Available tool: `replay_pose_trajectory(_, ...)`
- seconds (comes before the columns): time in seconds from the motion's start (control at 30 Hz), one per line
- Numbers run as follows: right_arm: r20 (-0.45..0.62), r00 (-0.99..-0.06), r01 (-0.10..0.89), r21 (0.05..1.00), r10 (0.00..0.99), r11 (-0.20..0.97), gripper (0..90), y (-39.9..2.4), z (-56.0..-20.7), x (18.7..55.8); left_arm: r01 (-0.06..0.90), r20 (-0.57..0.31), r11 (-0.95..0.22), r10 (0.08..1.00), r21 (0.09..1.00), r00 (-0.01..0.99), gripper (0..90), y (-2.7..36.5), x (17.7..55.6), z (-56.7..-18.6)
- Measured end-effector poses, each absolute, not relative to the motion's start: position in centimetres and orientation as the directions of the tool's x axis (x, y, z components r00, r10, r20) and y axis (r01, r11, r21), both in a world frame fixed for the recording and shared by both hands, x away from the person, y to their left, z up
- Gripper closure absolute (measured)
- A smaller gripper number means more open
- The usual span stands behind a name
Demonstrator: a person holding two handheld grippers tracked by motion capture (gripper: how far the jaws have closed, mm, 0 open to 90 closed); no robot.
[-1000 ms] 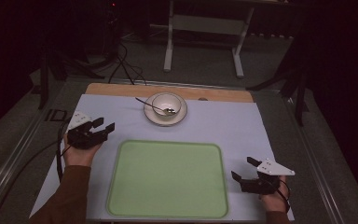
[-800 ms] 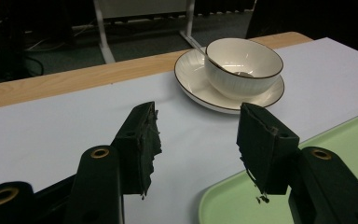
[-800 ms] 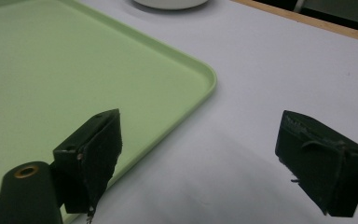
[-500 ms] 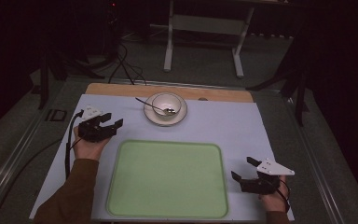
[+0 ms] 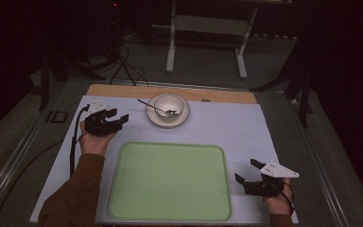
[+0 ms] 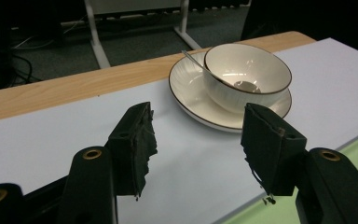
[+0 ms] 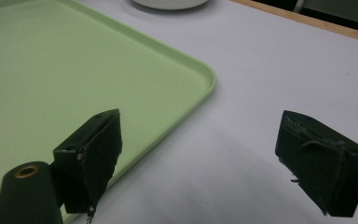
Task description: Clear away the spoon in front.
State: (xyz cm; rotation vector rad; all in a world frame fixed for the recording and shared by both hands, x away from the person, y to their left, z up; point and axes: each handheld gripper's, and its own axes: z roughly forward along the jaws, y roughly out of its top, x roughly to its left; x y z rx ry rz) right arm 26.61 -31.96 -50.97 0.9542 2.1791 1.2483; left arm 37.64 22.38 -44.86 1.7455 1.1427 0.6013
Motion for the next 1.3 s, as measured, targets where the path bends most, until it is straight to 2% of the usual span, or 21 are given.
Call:
replay_pose_trajectory(1.17, -0.040, -0.664, 0.343, 0.871, 0.746, 0.352, 14.5, -31.9, -51.0, 26.6, 0.468, -0.095, -0.138, 0.892, 0.873, 0.441, 45.1, 20.7, 42.1, -45.4)
replay_pose_trajectory(1.3, -0.041, -0.667, 0.345, 0.868, 0.744, 0.357, 14.5, -31.8, -51.0, 26.7, 0.466, -0.106, -0.128, 0.890, 0.876, 0.444, 48.1, 20.5, 42.7, -45.4)
